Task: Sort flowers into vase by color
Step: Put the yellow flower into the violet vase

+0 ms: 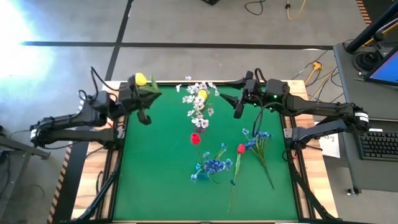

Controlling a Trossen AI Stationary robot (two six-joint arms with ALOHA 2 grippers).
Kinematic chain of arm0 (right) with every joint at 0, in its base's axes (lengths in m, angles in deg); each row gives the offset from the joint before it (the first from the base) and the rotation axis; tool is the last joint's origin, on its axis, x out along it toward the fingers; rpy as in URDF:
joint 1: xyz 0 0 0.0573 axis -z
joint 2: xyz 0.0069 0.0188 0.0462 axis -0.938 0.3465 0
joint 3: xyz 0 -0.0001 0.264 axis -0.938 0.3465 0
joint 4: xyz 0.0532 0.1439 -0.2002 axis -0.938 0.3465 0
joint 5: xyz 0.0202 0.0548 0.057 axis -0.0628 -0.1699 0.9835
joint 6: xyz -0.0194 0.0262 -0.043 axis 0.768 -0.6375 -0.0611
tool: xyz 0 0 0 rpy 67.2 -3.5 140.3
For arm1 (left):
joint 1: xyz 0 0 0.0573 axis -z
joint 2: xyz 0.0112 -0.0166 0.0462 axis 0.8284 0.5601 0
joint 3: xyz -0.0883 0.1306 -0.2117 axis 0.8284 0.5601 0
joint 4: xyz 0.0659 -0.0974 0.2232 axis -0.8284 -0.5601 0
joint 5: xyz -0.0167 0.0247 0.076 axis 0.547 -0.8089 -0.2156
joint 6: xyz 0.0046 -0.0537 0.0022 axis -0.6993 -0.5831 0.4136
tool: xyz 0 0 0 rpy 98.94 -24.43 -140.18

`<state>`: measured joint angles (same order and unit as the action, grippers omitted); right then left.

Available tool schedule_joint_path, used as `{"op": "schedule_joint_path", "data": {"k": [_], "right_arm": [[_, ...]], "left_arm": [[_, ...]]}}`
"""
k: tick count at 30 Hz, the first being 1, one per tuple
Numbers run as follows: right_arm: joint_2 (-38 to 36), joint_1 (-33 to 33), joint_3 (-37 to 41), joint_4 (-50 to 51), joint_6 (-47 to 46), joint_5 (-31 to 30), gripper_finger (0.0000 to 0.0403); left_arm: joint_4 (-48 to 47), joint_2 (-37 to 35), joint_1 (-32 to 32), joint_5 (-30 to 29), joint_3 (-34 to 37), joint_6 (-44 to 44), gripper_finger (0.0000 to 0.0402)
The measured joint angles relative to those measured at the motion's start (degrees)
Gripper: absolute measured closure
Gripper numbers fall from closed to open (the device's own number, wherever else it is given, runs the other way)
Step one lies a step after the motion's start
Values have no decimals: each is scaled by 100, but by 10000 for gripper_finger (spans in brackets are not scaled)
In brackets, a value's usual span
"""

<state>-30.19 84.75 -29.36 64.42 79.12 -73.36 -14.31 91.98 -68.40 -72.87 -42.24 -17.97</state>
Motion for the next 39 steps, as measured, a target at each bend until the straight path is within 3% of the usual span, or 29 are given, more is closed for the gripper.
{"op": "schedule_joint_path", "data": {"k": [5,14,29,39], "right_arm": [[35,0,0,17,-16,-1,154],[225,0,0,-55,-235,-8,160],[502,0,0,-146,-304,-405,155],[502,0,-4,-137,-235,-460,154]], "left_arm": [[718,166,-2,0,661,-312,401],[2846,841,-2,11,1598,-369,401],[2952,1991,-7,-10,1084,-409,401],[2933,2257,-2,144,891,-672,401]]}}
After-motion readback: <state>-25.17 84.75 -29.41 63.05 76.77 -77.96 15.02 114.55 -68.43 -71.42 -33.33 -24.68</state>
